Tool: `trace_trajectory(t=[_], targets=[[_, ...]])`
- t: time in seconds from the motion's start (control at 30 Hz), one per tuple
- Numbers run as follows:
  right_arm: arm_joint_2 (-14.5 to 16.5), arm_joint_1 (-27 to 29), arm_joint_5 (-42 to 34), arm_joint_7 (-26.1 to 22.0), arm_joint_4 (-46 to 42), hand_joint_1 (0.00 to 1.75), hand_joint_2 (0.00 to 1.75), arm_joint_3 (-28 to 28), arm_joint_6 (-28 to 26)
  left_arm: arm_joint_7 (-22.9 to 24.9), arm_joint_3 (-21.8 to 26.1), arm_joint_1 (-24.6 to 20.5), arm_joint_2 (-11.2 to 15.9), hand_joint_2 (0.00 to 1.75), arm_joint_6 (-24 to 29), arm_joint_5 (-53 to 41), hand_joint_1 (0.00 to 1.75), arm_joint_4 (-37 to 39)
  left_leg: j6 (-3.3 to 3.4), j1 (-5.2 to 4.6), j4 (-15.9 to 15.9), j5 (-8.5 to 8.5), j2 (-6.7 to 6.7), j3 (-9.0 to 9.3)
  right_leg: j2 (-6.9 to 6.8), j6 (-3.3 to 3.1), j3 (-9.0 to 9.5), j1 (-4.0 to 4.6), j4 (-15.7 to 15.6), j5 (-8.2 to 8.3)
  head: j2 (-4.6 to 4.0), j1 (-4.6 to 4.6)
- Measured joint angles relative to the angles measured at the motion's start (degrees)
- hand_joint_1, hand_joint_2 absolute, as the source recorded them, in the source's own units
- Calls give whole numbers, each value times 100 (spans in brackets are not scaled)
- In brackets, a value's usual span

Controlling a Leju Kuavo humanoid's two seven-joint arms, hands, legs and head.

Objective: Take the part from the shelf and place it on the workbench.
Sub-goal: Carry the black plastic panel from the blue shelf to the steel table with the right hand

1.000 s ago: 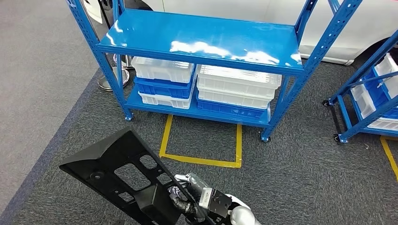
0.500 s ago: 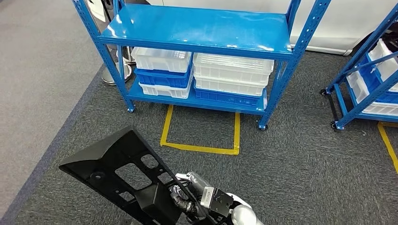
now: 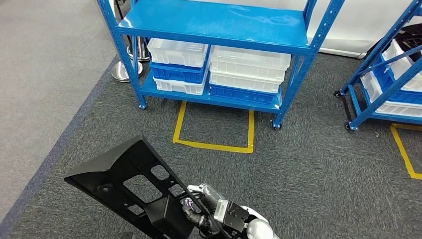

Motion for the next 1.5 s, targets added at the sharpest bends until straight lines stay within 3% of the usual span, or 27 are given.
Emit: trace_trajectory(t=[0.03,0.07,0.13,0.2,0.27,0.3,0.37,0.43,0.47,0.5,0.6,0.63,0.67,0.73,0.8,0.87,0.93,0.97,1.0,1.03,1.1,1.17,1.27,1.33,1.43,1.5], targets=[[-8,3,36,-17,-15,175,175,1,-24,0,-1,0,0,175,11,-8,0,0,-18,0,30,53,0,-92,0,-19,250,1,-251,154,0,0],[-13,3,65,-32,-37,175,175,1,-43,0,-2,0,-1,175,20,-15,0,0,-40,-6,63,95,-1,-165,1,-44,570,8,-646,168,0,0],[-17,-3,98,-55,-84,175,175,1,-69,-1,-4,-1,-2,175,28,-25,0,0,-98,-18,117,165,-7,-243,4,-94,1111,36,-1437,-68,0,-2],[-19,-2,129,-68,-109,175,175,1,-86,-2,-8,0,-2,175,33,-27,0,0,-178,-19,125,241,-15,-275,2,-149,1265,62,-1762,-205,0,-3],[-22,7,171,-73,-114,175,175,1,-103,-2,-18,7,1,175,38,-28,0,1,-247,4,202,182,-28,-343,-32,-238,1217,54,-1790,-129,0,-4],[-23,14,190,-75,-122,175,175,2,-113,-1,-25,12,2,175,40,-29,0,2,-273,14,359,33,-34,-416,-56,-285,1182,45,-1802,-83,0,-4],[-26,28,213,-81,-146,175,175,2,-130,0,-41,18,2,175,43,-31,0,2,-312,22,988,-434,-39,-651,-111,-342,1090,55,-1799,-12,0,-8],[-31,53,227,-85,-161,175,175,3,-148,0,-58,24,1,175,43,-31,0,2,-335,23,1615,-707,-39,-835,-174,-357,993,83,-1776,39,0,-8],[-33,65,231,-85,-161,175,175,3,-155,0,-68,28,0,175,43,-31,0,2,-334,22,1691,-687,-37,-807,-208,-358,952,95,-1759,54,0,-8],[-35,75,233,-85,-161,175,175,3,-161,0,-77,31,1,175,43,-31,0,2,-321,18,1538,-574,-32,-661,-243,-356,920,105,-1738,63,0,-8],[-38,83,236,-85,-188,175,175,2,-173,-2,-93,19,9,175,48,-32,0,3,-192,-47,420,-242,174,71,-363,-339,874,126,-1681,69,0,-7],[-39,84,236,-86,-199,175,175,2,-179,-2,-96,13,13,175,49,-32,0,3,-141,-82,194,-213,248,195,-407,-321,866,130,-1668,74,0,-7],[-41,85,237,-89,-208,175,175,1,-184,-2,-99,10,16,175,51,-32,0,4,-101,-112,105,-226,284,227,-448,-299,858,132,-1663,84,0,-7],[-46,89,249,-92,-228,175,175,2,-190,-2,-107,16,16,175,51,-32,0,4,-37,-111,47,-168,201,206,-523,-242,854,139,-1665,97,0,-8],[-57,93,261,-105,-267,175,175,4,-202,-1,-115,17,10,175,50,-32,0,4,25,-62,-31,-96,105,198,-385,-166,805,129,-1547,-12,0,-3],[-84,117,273,-127,-296,175,175,5,-225,-1,-124,10,5,175,49,-37,0,4,72,-33,-66,-34,15,160,-126,-90,564,80,-1003,-355,0,4],[-133,193,306,-143,-320,175,175,5,-273,2,-137,18,4,175,49,-53,0,4,86,-27,-44,1,-97,93,-26,-35,241,24,-290,-668,0,5],[-162,241,327,-149,-338,175,175,5,-302,6,-143,30,4,175,49,-66,0,4,79,-23,-21,12,-162,60,-17,-13,174,0,-130,-685,0,4],[-186,285,347,-157,-364,175,175,5,-329,13,-149,42,4,175,49,-77,0,4,69,-16,9,19,-226,29,-10,4,212,-22,-186,-590,0,4],[-206,323,363,-166,-398,175,175,5,-354,20,-154,51,1,175,49,-86,0,4,55,-8,44,20,-287,1,10,15,353,-42,-451,-414,0,4],[-239,392,386,-185,-489,175,175,5,-403,33,-168,54,-7,175,49,-96,0,4,5,3,131,11,-401,-63,182,17,717,-72,-1180,-117,0,4],[-270,467,413,-201,-588,175,175,5,-447,42,-188,50,-11,175,43,-105,0,4,-76,3,184,22,-493,-129,312,-18,878,-71,-1540,-38,0,4],[-299,541,450,-207,-704,175,175,5,-500,58,-228,75,-7,175,36,-119,0,5,-192,26,169,68,-581,-180,211,-130,862,-46,-1574,8,0,3],[-303,566,460,-209,-767,175,175,5,-518,71,-255,81,-1,175,36,-130,0,6,-239,29,406,-108,-445,-297,99,-215,857,-68,-1628,59,0,-8],[-320,632,469,-214,-833,175,175,4,-550,85,-279,75,0,175,32,-145,0,7,-281,30,1429,-676,-190,-725,-103,-264,816,-42,-1639,85,0,-24],[-338,683,477,-214,-853,175,175,4,-580,90,-288,85,0,175,33,-153,0,7,-284,31,1734,-748,-144,-803,-234,-264,789,-17,-1623,85,0,-25]])
